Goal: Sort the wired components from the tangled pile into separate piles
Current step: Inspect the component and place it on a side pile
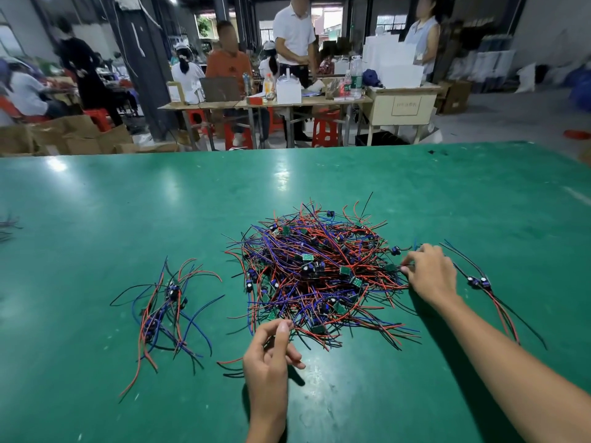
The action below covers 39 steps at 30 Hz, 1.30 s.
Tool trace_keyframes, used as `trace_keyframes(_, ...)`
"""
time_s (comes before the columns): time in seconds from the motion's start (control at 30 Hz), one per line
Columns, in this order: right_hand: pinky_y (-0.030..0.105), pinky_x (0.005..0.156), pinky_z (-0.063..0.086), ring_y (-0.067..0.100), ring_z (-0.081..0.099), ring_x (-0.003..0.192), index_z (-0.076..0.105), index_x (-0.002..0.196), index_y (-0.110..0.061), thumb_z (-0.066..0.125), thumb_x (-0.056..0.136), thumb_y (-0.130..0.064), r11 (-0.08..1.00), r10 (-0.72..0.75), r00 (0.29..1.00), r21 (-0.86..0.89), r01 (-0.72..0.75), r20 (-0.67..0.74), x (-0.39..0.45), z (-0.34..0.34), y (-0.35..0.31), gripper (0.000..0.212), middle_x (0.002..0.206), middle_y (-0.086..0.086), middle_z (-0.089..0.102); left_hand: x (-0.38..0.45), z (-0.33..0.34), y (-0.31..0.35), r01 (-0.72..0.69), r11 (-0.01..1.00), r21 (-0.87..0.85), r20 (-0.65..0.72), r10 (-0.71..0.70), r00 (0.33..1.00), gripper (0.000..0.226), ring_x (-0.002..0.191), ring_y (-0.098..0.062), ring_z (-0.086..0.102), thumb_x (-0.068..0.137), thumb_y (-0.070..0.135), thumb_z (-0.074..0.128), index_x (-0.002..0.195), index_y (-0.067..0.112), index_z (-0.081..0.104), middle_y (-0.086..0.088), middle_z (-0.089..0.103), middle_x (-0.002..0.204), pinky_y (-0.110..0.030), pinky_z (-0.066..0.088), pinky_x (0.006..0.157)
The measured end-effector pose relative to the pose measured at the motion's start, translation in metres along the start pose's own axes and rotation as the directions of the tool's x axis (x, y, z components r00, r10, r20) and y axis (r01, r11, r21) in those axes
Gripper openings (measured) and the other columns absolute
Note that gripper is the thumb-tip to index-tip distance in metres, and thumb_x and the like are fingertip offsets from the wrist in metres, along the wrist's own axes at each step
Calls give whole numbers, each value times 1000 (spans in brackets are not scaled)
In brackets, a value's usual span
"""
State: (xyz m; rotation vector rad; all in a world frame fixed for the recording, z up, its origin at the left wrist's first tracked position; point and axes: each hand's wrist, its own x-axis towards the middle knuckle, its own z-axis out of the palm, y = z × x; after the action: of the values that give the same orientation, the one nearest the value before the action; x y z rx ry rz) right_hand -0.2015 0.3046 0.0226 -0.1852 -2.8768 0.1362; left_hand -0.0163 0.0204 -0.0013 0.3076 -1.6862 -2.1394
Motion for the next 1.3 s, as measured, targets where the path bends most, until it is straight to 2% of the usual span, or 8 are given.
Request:
trace_keyframes(0.13, 37, 84, 39, 27, 57, 109, 81, 95, -23, 78, 88, -35, 996, -85, 989, 13, 88, -123, -7, -12, 15, 14, 114, 5, 70, 1, -1, -1, 24, 1000, 10, 23, -24, 999, 22, 56, -31, 51, 86, 38, 63, 88, 19, 73, -17, 57, 62, -36, 47, 49)
trace_keyframes(0.23, 41, 83, 37, 32, 61, 97, 82, 89, -18, 82, 85, -23, 986, -121, 959, 77, 145, -256, -13, -20, 22, 7, 95, 7, 77, 1, -1, -4, 18, 1000, 22, 45, -19, 999, 21, 56, -27, 52, 86, 36, 63, 88, 18, 73, -15, 57, 61, -35, 46, 51)
trace_keyframes(0.43, 41, 88, 24, 30, 61, 89, 74, 91, -21, 70, 94, -22, 985, 83, 842, 170, 10, -534, -31, -29, 16, 4, 85, 4, 76, -1, -3, -4, 6, 999, 52, 68, -10, 998, 29, 54, -26, 53, 82, 44, 66, 91, 17, 72, -16, 57, 60, -31, 43, 46)
trace_keyframes(0.6, 39, 83, 33, 21, 65, 80, 71, 101, -24, 66, 97, -27, 926, 36, 721, 294, 237, -692, -61, -36, -18, 7, 91, -4, 75, -9, 9, 8, -72, 987, 143, 168, 48, 985, 20, 55, -20, 54, 90, 36, 72, 86, 18, 78, -5, 72, 78, -28, 44, 50)
trace_keyframes(0.73, 35, 85, 31, 16, 57, 79, 73, 100, -22, 70, 98, -26, 880, 51, 565, 304, 363, -823, -92, -38, -44, 5, 89, -9, 72, -9, 46, 35, 126, 988, 89, 395, -151, 906, 35, 61, -19, 63, 93, 40, 54, 102, 16, 79, -8, 78, 99, -26, 51, 53)
trace_keyframes(0.9, 33, 88, 31, 18, 60, 87, 64, 101, -25, 62, 100, -20, 757, -113, 521, 266, 597, -846, -126, -37, -53, 6, 92, -7, 70, 4, 91, 61, 489, 867, -100, 540, -365, 758, 49, 81, -19, 74, 102, 42, 43, 127, 3, 60, -8, 77, 109, -25, 58, 69)
trace_keyframes(1.13, 42, 86, 35, 19, 61, 101, 64, 103, -30, 67, 96, -22, 808, -132, 608, 271, 523, -783, -149, -30, -49, 11, 106, -8, 72, 3, 83, 51, 269, 954, -133, 441, -187, 878, 27, 95, -18, 73, 100, 27, 56, 116, 12, 71, -9, 77, 109, -27, 59, 84)
trace_keyframes(1.3, 35, 82, 36, 19, 56, 92, 66, 95, -31, 71, 85, -29, 770, -134, 719, 385, 509, -681, -179, -20, -72, 11, 98, -14, 64, -1, 65, 41, 322, 924, -207, 300, -253, 920, 27, 98, -24, 75, 95, 25, 61, 113, 8, 72, -10, 77, 106, -22, 59, 79)
